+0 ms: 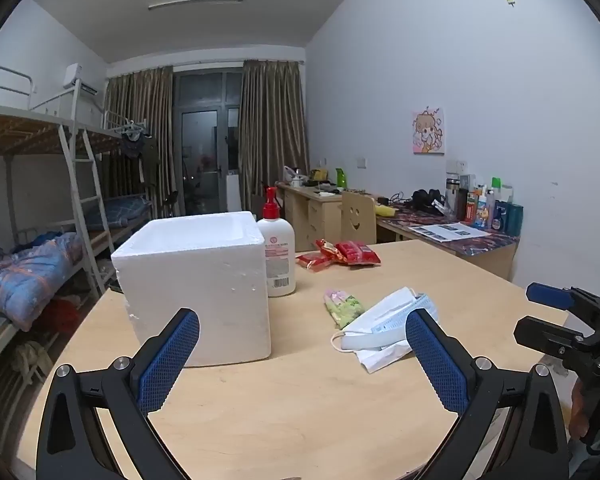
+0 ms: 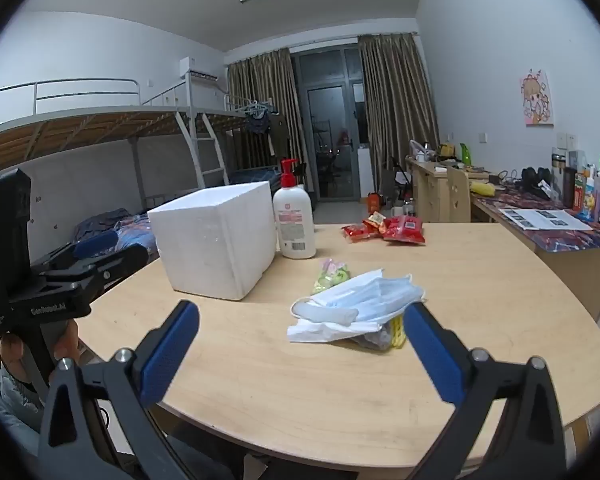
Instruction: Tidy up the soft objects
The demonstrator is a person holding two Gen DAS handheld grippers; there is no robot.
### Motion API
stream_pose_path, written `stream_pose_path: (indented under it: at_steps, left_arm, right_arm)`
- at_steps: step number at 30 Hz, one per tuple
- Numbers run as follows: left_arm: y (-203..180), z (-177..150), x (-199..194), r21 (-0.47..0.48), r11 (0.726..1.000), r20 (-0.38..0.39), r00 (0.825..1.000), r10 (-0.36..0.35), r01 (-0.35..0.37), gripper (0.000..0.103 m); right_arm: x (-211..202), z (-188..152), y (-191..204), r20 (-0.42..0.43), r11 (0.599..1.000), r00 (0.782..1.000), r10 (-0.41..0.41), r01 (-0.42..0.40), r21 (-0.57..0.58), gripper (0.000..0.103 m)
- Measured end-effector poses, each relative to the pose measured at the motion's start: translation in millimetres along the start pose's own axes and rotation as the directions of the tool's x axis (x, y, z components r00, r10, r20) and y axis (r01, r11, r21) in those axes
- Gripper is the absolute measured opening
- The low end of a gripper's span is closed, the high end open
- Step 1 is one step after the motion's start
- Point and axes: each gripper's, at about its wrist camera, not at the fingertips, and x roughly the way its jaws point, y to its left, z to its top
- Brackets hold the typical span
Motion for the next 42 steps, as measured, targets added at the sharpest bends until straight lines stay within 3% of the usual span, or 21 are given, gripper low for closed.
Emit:
stream_pose_path:
  at_steps: [6, 28, 42]
  left_arm:
    - [-3.1, 0.7, 3.1, 0.032, 0.999, -0.023, 1.0, 0.009, -0.008, 0.103]
    - [9.7, -0.8, 10.7, -0.057, 0.998, -0.043, 0.999, 0.0, -0.002, 0.103]
    - [13.4, 0.9, 7.5, -0.058, 0.998, -0.028, 0.999, 0.037, -0.039, 0.103]
  right_arm:
    - [-0.6, 0.3, 0.7, 0.016, 1.0, 1.0, 0.005, -0.005, 0.01, 0.103]
    - [-2.7, 1.1, -1.6, 0.016, 1.0, 1.0, 0.008, -0.008, 0.014, 0.103]
    - [-3.1, 1.0, -1.8, 0.019, 1.0, 1.0, 0.006, -0.006, 0.015, 0.103]
